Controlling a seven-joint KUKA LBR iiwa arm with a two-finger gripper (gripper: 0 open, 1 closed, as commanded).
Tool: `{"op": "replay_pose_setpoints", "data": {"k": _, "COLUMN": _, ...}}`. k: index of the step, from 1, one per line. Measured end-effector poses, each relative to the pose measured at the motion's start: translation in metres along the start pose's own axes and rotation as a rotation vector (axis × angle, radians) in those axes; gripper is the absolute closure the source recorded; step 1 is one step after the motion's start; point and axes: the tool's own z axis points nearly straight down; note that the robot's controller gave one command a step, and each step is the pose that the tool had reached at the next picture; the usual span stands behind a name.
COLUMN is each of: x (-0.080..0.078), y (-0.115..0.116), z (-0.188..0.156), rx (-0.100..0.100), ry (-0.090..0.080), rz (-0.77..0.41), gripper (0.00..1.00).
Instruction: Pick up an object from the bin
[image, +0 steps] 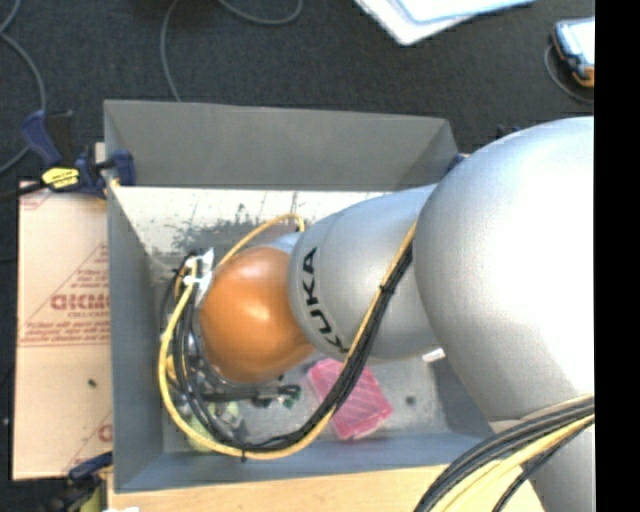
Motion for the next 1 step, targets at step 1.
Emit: {"op": "replay_pose_setpoints", "data": {"k": 1, "x": 0.0015, "y": 0.0003, "z": -0.0193, "rx": -0.001, "ry": 0.005, "rz": 0.0, "gripper": 1.0}}
